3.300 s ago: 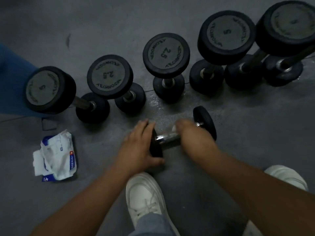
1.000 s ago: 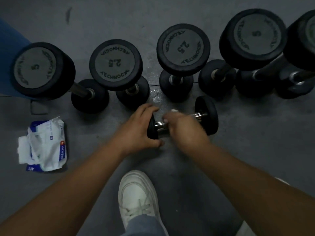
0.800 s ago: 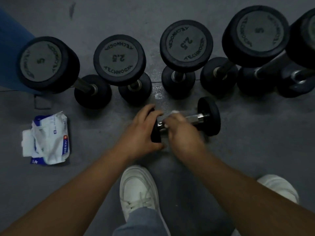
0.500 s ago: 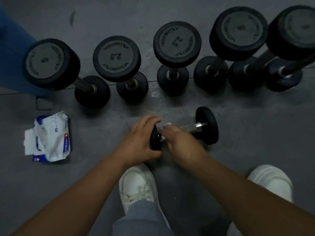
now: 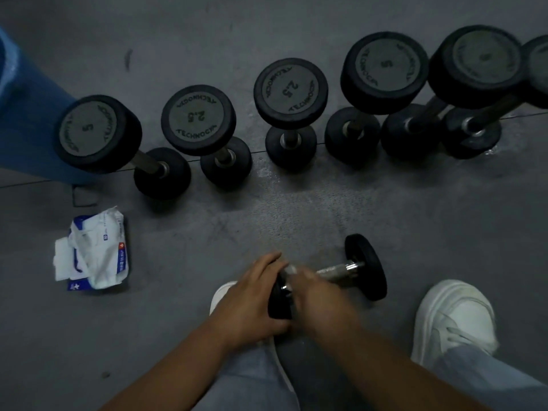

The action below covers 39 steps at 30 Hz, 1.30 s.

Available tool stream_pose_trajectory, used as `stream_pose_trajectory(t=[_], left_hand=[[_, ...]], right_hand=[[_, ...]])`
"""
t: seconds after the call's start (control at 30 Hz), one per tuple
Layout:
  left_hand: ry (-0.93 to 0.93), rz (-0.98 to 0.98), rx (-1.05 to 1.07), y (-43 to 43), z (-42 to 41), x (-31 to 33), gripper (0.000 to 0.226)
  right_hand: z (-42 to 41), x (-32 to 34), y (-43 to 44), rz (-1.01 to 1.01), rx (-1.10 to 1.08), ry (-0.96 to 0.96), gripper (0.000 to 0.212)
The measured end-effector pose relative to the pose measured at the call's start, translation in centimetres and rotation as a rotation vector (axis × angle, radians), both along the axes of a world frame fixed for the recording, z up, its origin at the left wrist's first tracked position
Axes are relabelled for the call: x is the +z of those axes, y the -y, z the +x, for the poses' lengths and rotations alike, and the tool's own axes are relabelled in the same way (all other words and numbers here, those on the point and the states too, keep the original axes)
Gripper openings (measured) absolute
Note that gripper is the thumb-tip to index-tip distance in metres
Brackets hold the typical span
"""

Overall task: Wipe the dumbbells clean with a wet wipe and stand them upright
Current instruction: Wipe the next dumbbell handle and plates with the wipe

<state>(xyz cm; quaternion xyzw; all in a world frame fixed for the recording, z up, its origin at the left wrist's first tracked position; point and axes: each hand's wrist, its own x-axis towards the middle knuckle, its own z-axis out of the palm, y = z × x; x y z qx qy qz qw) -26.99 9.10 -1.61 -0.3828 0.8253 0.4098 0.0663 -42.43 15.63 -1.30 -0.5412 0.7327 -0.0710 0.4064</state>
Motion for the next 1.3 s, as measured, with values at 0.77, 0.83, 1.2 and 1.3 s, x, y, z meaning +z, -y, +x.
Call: stream_pose_trajectory(t=[0.77, 0.83, 1.2, 1.3], left_hand=[[-0.004, -0.119, 0.124, 14.7, -3.2, -0.2, 0.115], [0.015, -0.099, 0.099, 14.8, -3.0, -0.1, 0.117], [-0.117, -0.196, 0.056, 10.8, -1.5, -0.2, 0.091], [-0.123, -0.231, 0.071, 9.6, -1.6, 0.5, 0.084]], right_hand=[[-2.0, -1.1, 13.6, -0.196, 0.004, -0.099, 0.038], [-3.7, -1.8, 13.4, -0.226, -0.109, -0.09, 0.038], [-4.4, -2.1, 8.7, -0.222, -0.271, -0.106, 0.036], [-1.1, -2.0, 6.4, -0.201, -0.022, 0.001, 0.036]])
